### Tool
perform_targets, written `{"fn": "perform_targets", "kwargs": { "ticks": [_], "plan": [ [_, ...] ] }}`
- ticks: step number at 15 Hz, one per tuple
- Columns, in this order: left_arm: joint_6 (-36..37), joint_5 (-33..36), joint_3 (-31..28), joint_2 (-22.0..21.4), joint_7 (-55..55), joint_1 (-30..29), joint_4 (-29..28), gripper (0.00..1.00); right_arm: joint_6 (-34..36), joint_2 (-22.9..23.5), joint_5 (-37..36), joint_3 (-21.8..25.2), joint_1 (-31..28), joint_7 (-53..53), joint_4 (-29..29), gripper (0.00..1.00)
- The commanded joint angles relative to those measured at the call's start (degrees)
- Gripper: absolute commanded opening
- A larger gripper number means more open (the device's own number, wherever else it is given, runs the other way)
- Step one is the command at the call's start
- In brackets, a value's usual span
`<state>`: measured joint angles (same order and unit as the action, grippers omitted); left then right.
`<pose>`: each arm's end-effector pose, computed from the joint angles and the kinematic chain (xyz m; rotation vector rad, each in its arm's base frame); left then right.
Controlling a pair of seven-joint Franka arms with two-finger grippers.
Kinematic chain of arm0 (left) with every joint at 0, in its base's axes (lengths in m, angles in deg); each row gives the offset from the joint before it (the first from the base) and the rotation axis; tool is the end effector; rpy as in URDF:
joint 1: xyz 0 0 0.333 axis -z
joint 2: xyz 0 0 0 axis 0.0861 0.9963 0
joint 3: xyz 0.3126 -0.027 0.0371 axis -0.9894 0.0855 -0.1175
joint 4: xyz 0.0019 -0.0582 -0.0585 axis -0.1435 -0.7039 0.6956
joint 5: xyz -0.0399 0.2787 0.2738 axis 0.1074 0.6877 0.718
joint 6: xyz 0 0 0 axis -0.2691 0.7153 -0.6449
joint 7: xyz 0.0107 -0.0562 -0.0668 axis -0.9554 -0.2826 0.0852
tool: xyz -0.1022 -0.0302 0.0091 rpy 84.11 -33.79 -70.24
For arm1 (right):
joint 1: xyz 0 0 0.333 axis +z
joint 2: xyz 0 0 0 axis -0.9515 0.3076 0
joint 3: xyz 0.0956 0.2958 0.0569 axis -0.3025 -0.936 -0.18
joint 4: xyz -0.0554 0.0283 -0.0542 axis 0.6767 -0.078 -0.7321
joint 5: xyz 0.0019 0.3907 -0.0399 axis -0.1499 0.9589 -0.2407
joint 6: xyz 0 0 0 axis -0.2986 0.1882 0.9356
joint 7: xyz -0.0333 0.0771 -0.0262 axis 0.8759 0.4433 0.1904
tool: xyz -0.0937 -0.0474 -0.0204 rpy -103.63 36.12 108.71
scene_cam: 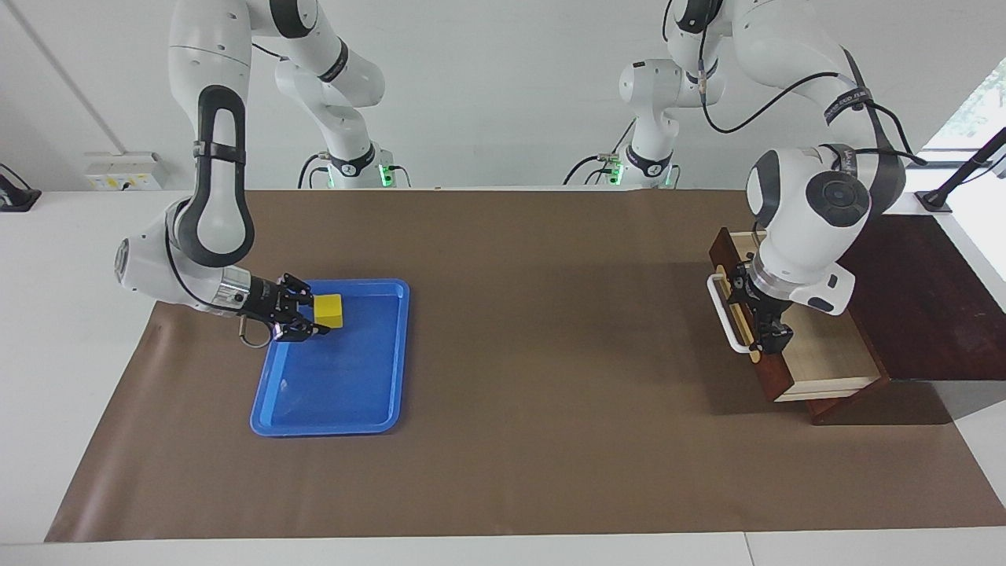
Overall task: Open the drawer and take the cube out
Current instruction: 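Lower the cube into the blue tray and open the right gripper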
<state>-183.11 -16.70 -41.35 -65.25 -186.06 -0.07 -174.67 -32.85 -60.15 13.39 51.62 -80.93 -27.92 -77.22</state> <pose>0.6419 -0.0766 0.4410 -2.1005 -2.1861 -0.0777 0.5654 -0.0757 0.2813 -2.0009 1.6918 0.7531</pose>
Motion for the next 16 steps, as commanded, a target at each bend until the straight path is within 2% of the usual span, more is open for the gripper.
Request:
{"fn": "perform_targets", "kwargs": {
  "ticks": [1,7,16],
  "plan": [
    [0.8,0.8,0.3,-1.7,2.4,-1.8,-1.7,1.0,-2.3,-1.7,-0.6,-0.4,-0.6,-0.7,-2.0,0.0],
    [0.2,0.8,0.3,-1.7,7.2,-4.6,-1.7,1.0,-5.4,-1.6,-0.4,-0.2,-0.8,-6.9,-2.7,0.0],
    [-0.6,0.9,0.3,-1.6,16.0,-10.7,-1.6,1.0,-7.7,-2.3,-0.2,-0.3,0.2,-6.7,-5.6,0.0]
  ]
}}
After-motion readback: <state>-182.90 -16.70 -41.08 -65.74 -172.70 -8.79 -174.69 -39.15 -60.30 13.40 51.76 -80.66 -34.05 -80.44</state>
